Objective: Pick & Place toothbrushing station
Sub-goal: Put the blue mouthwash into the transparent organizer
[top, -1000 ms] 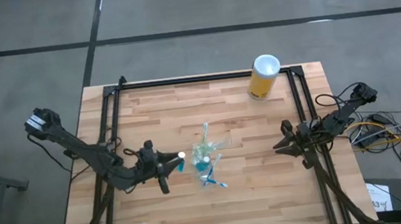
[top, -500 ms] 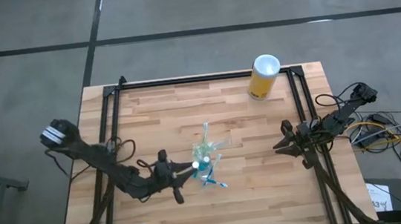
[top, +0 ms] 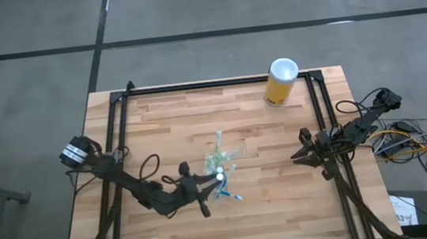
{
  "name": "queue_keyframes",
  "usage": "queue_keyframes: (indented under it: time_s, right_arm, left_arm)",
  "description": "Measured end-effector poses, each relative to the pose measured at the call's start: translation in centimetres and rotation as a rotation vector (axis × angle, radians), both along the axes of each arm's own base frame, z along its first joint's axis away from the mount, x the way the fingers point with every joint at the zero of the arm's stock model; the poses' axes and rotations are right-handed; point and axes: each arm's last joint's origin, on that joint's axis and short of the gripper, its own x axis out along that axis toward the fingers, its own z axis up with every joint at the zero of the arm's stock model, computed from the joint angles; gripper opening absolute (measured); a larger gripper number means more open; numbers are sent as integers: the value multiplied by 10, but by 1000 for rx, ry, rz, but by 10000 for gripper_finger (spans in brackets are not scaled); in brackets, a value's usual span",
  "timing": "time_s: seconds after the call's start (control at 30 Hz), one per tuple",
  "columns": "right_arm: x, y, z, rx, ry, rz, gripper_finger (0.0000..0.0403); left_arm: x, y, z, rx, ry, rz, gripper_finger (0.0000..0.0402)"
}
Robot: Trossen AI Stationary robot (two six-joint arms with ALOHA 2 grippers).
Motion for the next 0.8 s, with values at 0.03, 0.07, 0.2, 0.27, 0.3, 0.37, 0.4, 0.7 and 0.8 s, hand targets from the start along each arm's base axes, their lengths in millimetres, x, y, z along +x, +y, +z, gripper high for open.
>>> queue_keyframes:
  time_s: [0.03,0.07,0.2,0.27,0.3,0.37,0.4,0.7,0.8]
  right_arm:
    - [0,0,0,0,0,0,75]
    - [0,0,0,0,0,0,75]
    - [0,0,0,0,0,0,75]
    - [0,0,0,0,0,0,75]
    - [0,0,0,0,0,0,75]
    - [0,0,0,0,0,0,75]
    - [0,0,0,0,0,0,75]
    - [0,0,0,0,0,0,75]
    - [0,0,0,0,0,0,75]
  left_arm:
    - [2,1,-3,4,7,9,85]
    - [4,3,-6,10,16,20,85]
    - [12,12,-17,30,48,61,85]
    - [16,16,-22,35,59,79,85]
    - [17,18,-23,37,64,85,85]
    - [19,21,-25,30,65,92,85]
    - [19,21,-26,26,64,92,85]
    - [17,20,-33,-2,110,80,85]
    - [16,20,-37,-50,118,78,85]
